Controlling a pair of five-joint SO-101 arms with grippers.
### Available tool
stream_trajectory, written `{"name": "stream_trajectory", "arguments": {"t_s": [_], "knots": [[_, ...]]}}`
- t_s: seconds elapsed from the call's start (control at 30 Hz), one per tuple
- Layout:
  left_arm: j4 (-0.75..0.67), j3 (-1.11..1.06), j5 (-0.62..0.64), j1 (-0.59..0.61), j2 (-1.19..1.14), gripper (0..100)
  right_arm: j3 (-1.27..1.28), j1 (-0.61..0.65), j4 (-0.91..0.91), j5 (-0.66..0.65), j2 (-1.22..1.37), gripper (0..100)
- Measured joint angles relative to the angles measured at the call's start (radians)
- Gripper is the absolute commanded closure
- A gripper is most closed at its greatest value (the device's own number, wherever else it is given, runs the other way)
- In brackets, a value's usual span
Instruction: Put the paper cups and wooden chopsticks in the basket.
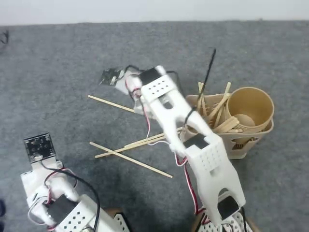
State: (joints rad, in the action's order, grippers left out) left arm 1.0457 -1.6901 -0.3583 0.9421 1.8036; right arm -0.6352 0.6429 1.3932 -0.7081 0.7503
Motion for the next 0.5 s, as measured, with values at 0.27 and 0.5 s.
{"name": "stream_trajectory", "arguments": {"t_s": [0.27,0.5], "knots": [[0.000,0.000,0.000,0.000,0.000,86,0.000,0.011,-0.029,0.002,0.094,80.7],[0.000,0.000,0.000,0.000,0.000,86,-0.002,0.012,-0.031,0.000,0.103,99.0]]}}
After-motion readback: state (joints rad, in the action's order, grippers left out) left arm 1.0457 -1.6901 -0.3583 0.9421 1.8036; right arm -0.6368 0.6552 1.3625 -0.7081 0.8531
